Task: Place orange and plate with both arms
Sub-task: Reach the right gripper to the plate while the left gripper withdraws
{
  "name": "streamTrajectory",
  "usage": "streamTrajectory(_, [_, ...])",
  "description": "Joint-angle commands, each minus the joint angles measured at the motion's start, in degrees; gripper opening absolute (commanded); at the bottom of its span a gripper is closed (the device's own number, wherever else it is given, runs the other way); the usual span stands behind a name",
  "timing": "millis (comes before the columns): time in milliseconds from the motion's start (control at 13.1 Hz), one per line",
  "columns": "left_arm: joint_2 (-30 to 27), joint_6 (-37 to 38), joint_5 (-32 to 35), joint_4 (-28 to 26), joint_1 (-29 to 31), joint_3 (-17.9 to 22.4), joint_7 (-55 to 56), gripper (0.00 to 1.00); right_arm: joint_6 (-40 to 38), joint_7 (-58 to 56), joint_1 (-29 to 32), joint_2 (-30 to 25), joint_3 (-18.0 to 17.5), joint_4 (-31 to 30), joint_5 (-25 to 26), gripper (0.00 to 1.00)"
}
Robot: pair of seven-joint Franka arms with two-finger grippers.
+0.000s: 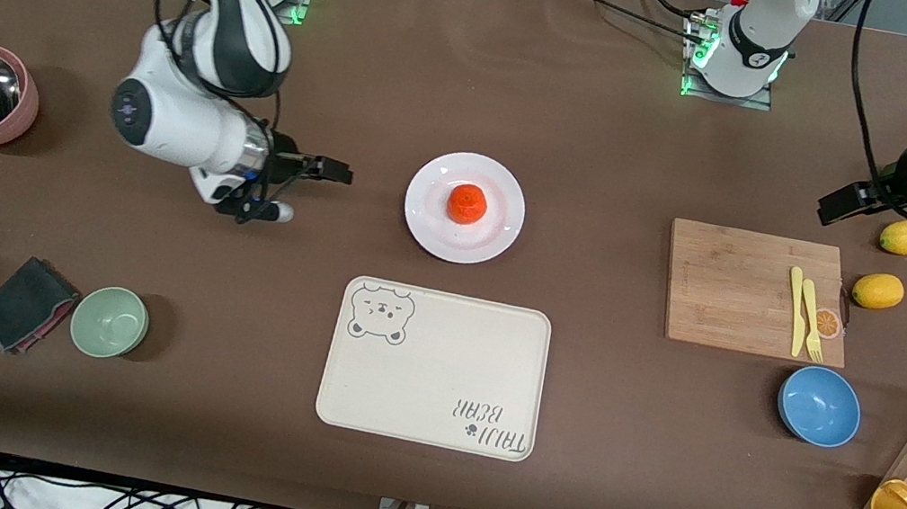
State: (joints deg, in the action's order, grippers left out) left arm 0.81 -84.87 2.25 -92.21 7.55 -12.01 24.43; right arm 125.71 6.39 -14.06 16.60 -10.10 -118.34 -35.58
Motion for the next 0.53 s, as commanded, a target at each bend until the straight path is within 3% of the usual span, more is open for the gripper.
streamTrajectory(0, [-0.73, 1.38, -1.11, 0.80, -6.64, 10.21, -6.50, 0.99, 9.34, -0.68, 0.35, 1.75, -5.44, -4.26, -7.20, 1.00])
streamTrajectory(76, [-0.73, 1.38, -1.11, 0.97, -8.15, 12.07, -6.59, 0.99, 11.21, -1.03, 0.35, 3.86, -6.50, -4.18, -8.62, 1.00])
streamTrajectory(228, [-0.73, 1.29, -1.20, 1.24, -8.17, 11.91, -6.59, 0.99, 16.64, -4.43, 0.35, 8.16, -9.22, -4.18, -12.83, 1.00])
streamTrajectory(457, [-0.11, 1.11, -1.02, 1.24, -8.34, 11.65, -6.85, 0.99, 18.35, -11.64, 0.44, 11.52, -9.94, -3.39, -24.06, 1.00])
